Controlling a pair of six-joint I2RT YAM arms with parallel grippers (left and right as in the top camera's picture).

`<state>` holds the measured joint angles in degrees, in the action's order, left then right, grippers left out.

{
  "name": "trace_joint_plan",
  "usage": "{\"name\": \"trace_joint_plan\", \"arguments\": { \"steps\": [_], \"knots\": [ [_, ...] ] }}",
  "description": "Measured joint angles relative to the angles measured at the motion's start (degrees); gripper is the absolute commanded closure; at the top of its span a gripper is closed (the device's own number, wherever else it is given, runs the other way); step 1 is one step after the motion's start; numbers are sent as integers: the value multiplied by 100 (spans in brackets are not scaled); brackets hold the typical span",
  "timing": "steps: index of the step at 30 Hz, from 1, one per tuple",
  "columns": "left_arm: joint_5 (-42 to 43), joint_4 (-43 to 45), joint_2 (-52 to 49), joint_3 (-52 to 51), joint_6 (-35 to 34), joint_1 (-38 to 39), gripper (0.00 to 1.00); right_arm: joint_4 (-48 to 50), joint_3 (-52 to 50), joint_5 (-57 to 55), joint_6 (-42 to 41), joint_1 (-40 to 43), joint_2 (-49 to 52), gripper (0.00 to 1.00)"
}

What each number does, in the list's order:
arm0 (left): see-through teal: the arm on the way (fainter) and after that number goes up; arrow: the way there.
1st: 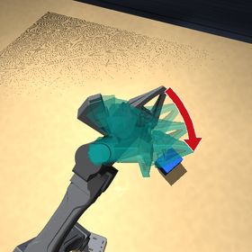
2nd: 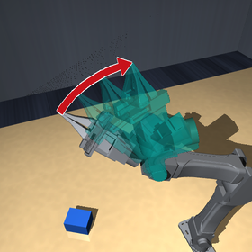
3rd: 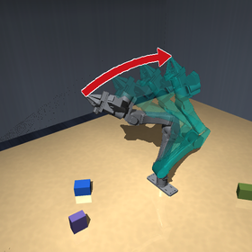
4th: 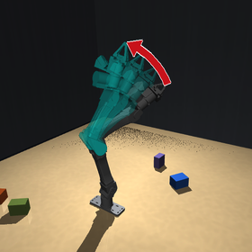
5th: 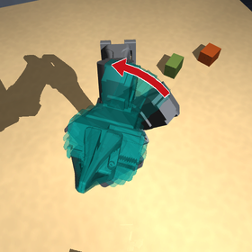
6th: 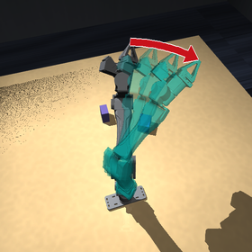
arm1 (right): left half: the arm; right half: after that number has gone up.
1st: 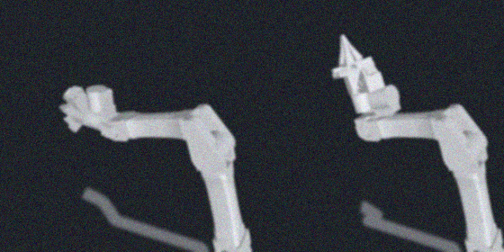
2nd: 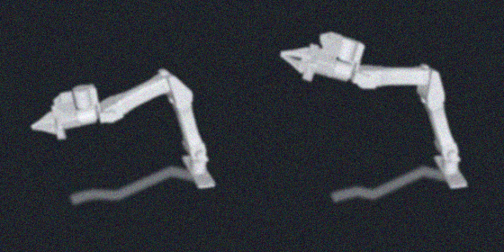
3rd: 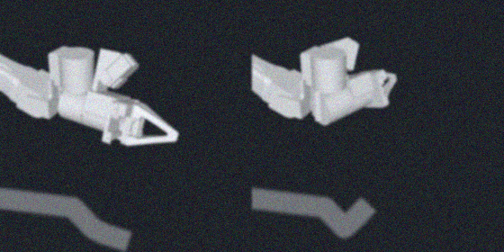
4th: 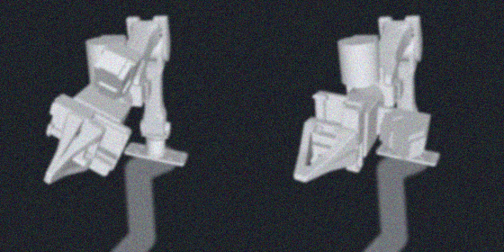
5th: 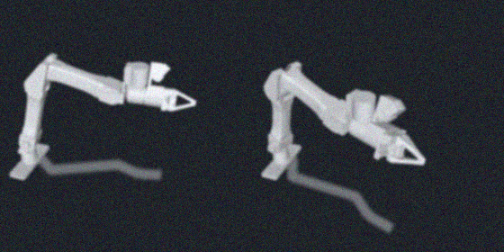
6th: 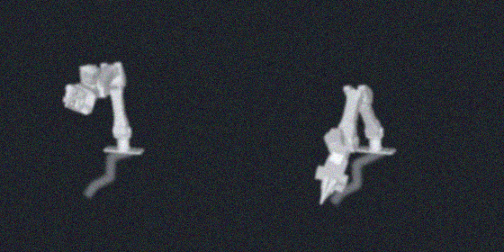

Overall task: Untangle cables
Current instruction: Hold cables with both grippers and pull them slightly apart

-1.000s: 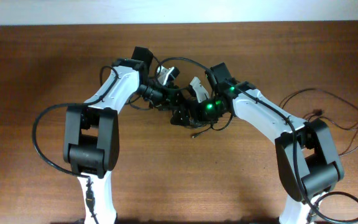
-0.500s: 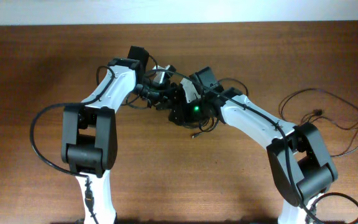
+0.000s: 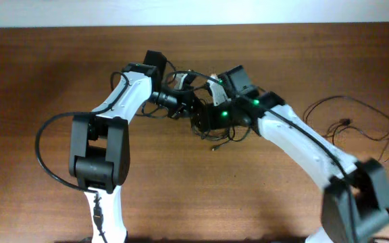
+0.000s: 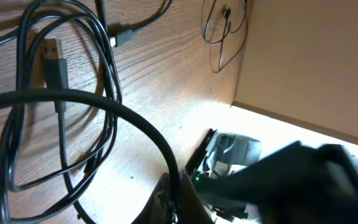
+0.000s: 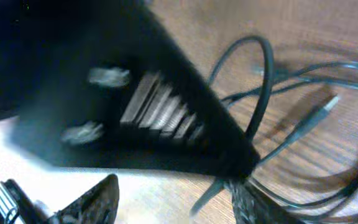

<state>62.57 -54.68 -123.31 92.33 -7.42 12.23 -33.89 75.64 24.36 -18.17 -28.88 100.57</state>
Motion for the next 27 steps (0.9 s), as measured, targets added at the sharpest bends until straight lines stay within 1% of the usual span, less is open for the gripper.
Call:
{"name": "trace_joint_plan", "arguments": {
  "steps": [2,4,6,7,9,10,12,13,14,16,17,19,20,21,23,26,27],
  "knots": [
    [7,-15,0,0,-107,0,100,-170,0,-92,153,20,-184,40],
    [7,-20,0,0,-153,-2,100,184,-214,-160,175,20,-175,41],
    [7,-15,0,0,-190,-2,100,734,-697,-192,83,20,-116,46],
    [9,-13,0,0,-190,-2,100,1088,-918,-199,-2,20,-74,51],
    [7,-17,0,0,-192,-2,100,1521,-1215,-205,-144,20,15,68],
    [7,-17,0,0,-192,-2,100,1620,-1274,-205,-225,20,59,95],
    [4,-2,0,0,-192,-2,100,1777,-1298,-149,-269,20,107,96],
    [4,15,0,2,-192,-2,94,1818,-1298,-101,-297,-2,107,96],
    [0,17,0,0,-192,-2,82,1825,-1298,-79,-289,-9,107,96],
    [-85,59,0,0,-212,-2,31,1829,-1298,-96,-402,20,107,96],
    [-326,227,0,2,-76,-2,27,1827,-1298,-98,-470,61,107,96],
    [-863,236,0,0,437,-35,13,1808,-1296,-90,-595,170,107,96],
    [-1165,136,0,0,745,-90,11,1797,-1296,-81,-678,229,101,96],
    [-1244,111,0,0,831,-116,10,1792,-1296,-79,-739,247,83,96],
    [-1504,31,0,0,1054,-212,37,1810,-1272,-79,-1040,269,-37,96],
    [-1692,4,0,0,1217,-245,49,1853,-1241,-76,-1453,310,-68,96],
    [-1711,4,0,0,1248,-245,58,1932,-1239,-76,-1670,361,-68,96]
  ]
}}
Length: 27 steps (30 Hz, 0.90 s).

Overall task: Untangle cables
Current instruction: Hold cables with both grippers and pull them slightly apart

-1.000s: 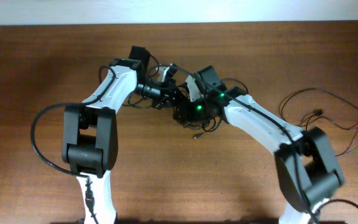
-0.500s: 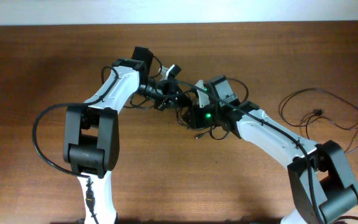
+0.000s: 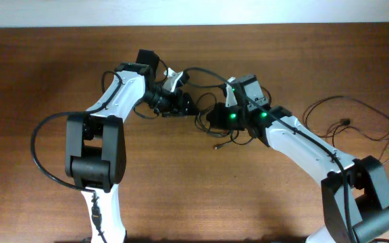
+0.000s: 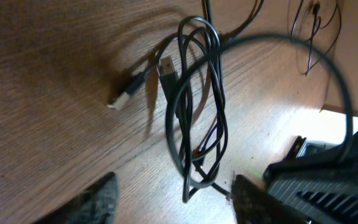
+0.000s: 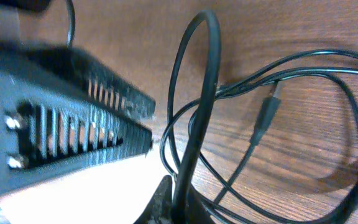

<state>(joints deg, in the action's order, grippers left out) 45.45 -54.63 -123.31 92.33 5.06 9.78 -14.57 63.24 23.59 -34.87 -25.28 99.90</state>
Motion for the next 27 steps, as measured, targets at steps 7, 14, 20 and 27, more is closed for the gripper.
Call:
{"name": "trace_joint_plan", "arguments": {
  "steps": [7,14,20,27],
  "knots": [
    [-33,0,0,0,33,55,52,50,9,-179,-636,76,0,96],
    [-140,101,0,0,81,363,94,111,9,-323,-874,76,0,96],
    [-632,129,0,0,24,363,100,57,13,-323,-890,76,0,96],
    [-2483,63,0,0,-1239,372,100,-708,39,-691,-887,76,0,96]
  ]
}}
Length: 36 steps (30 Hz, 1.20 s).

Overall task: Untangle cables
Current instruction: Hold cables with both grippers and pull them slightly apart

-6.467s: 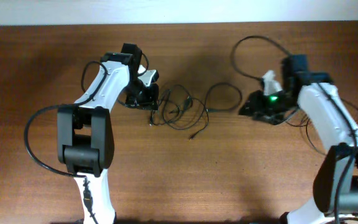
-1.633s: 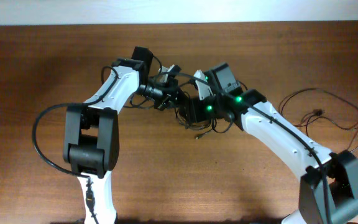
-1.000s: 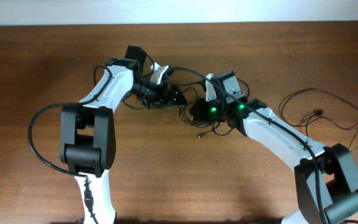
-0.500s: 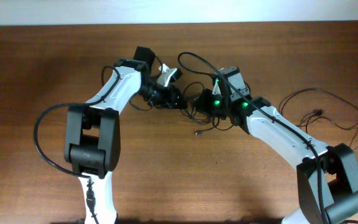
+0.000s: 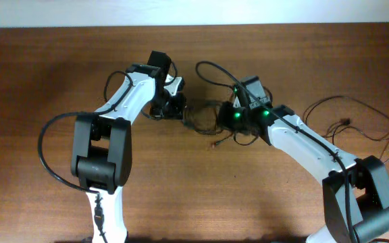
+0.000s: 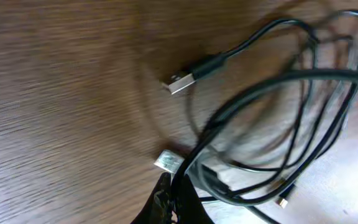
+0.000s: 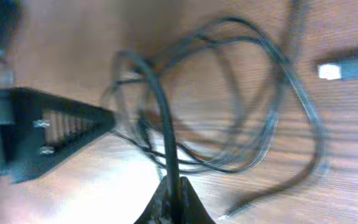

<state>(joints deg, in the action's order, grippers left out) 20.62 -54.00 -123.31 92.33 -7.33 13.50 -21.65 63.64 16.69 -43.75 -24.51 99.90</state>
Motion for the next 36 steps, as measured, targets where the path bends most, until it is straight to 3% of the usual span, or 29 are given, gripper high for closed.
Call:
{"name": "trace_joint_plan", "arguments": {
  "steps": [6,17,18,19,23,24,30,32,33,34,36],
  "knots": [
    [-404,-17,0,0,-184,0,99,-1019,26,-1088,2,0,0,96],
    [-468,-17,0,0,-221,0,89,-1032,11,-1429,2,0,0,96],
    [-468,-17,0,0,-221,0,85,-1034,11,-1432,2,0,0,96],
    [-468,-17,0,0,-229,0,73,-1034,9,-1432,4,0,0,96],
    [-490,-17,0,0,-282,0,18,-1034,9,-1432,0,0,0,96],
    [-494,-17,0,0,-284,0,12,-1034,9,-1432,4,0,0,96],
    [-505,-17,0,0,-284,0,1,-1034,9,-1432,7,0,0,96],
    [-505,-17,0,0,-286,0,2,-1034,9,-1432,0,0,0,96],
    [-505,-17,0,0,-284,0,16,-1034,9,-1432,2,0,0,96],
    [-505,-15,0,0,-284,0,55,-1034,9,-1432,4,0,0,96],
    [-507,-17,0,0,-286,0,91,-1034,9,-1432,0,0,0,96]
  ]
}}
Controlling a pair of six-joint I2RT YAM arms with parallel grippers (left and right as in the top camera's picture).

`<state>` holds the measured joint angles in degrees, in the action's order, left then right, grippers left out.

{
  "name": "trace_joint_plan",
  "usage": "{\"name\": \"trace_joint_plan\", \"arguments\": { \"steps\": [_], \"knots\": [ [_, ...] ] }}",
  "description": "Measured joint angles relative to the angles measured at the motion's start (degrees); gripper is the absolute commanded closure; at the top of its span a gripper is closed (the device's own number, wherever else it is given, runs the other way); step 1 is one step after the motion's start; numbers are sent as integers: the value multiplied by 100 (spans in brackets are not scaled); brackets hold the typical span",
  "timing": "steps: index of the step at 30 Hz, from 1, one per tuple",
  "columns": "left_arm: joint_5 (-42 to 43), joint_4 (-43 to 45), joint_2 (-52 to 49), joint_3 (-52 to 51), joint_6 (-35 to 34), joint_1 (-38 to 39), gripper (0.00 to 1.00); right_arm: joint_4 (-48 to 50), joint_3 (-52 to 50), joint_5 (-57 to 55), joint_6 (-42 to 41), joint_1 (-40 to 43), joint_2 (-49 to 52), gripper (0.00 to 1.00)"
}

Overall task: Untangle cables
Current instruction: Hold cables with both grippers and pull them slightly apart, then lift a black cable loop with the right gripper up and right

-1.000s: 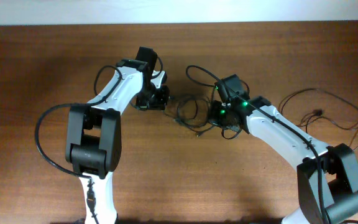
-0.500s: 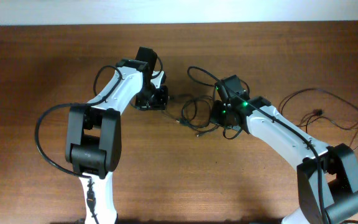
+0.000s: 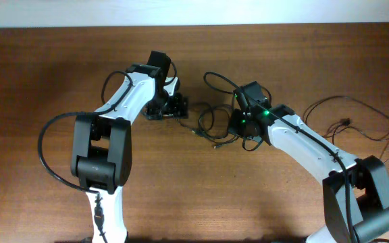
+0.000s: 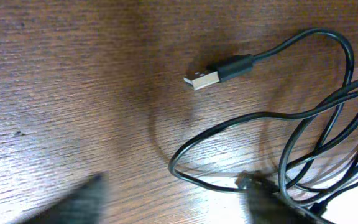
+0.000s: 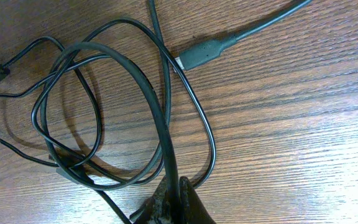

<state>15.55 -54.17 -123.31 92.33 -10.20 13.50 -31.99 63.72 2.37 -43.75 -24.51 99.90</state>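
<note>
A tangle of black cables (image 3: pixel 210 125) lies on the wooden table between the arms. My right gripper (image 5: pixel 173 202) is shut on a thick black cable (image 5: pixel 143 87) that loops over thinner loops; a dark plug (image 5: pixel 204 53) lies just beyond. It sits at the tangle's right side (image 3: pixel 243 126). My left gripper (image 4: pixel 173 205) is open, its blurred fingers (image 4: pixel 73 200) wide apart over a cable loop (image 4: pixel 229 124), and a USB plug (image 4: pixel 219 70) lies on the wood ahead. Overhead, the left gripper (image 3: pixel 171 106) is at the tangle's left end.
A separate thin cable (image 3: pixel 350 121) sprawls on the table at the far right. The table's pale back edge (image 3: pixel 194 25) runs along the top. The arms' bases stand at the front left and front right.
My left gripper was shut on a cable and is now open, with the cable lying on the table. The right gripper still holds the thick cable, and its loops lie flatter and more spread.
First both grippers were close together over the tangle, the left shut on a thick cable, the right open. Then the left was open and the right shut on the thick cable, farther apart. Then the left was shut on a cable again; now it has let go.
</note>
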Motion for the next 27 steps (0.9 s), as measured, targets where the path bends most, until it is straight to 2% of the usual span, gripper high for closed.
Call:
{"name": "trace_joint_plan", "arguments": {
  "steps": [1,10,16,23,27],
  "knots": [
    [2,0,0,0,-9,0,100,0,0,0,-2,0,0,96],
    [0,-22,0,0,4,59,100,-101,0,0,0,0,0,96],
    [0,116,0,0,4,378,99,-120,-11,26,0,0,0,96],
    [-245,153,0,0,4,448,100,-42,-17,964,0,0,0,96],
    [-623,149,0,0,-238,448,100,-844,328,1139,20,0,-57,96]
  ]
}}
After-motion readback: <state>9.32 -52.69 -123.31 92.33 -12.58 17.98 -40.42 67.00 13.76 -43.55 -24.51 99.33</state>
